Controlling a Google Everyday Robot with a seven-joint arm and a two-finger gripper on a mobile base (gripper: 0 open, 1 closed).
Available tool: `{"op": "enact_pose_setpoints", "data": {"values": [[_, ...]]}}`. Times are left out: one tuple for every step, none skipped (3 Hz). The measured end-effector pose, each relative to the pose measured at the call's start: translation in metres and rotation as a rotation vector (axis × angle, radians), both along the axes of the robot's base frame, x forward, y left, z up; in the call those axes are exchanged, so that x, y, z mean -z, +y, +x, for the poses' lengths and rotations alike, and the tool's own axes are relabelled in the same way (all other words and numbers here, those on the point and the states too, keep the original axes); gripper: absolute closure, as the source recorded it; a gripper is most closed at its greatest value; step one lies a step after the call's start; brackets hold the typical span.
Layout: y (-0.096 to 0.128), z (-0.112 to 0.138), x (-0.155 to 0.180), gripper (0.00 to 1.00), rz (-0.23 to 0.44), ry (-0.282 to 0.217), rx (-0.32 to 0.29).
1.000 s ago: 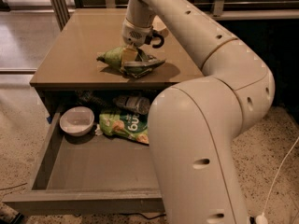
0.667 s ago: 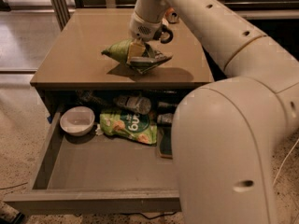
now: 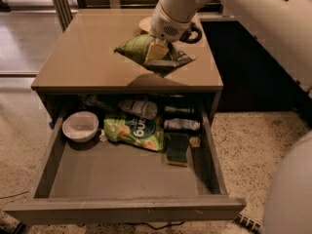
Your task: Place green jalapeno chip bag into top drawer
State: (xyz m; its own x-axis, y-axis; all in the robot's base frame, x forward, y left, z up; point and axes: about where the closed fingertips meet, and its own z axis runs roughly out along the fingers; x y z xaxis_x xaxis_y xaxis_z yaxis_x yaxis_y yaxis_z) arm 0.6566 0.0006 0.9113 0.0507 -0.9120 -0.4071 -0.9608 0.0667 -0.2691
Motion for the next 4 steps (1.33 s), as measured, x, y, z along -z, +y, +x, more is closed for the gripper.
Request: {"op": "enact_pose_setpoints", "data": {"values": [[-0.021,-0.022,0.0,1.0,0.026,-0.033,0.002],[-0.033,-0.039,0.013,1.0,0.041,-0.034,-0.027],[-0.034,-0.05,0.042,1.0,0.018,-0.008,-0.112],[-0.03,-0.054,0.063,1.0,0.0,0.022,-0.178]]}}
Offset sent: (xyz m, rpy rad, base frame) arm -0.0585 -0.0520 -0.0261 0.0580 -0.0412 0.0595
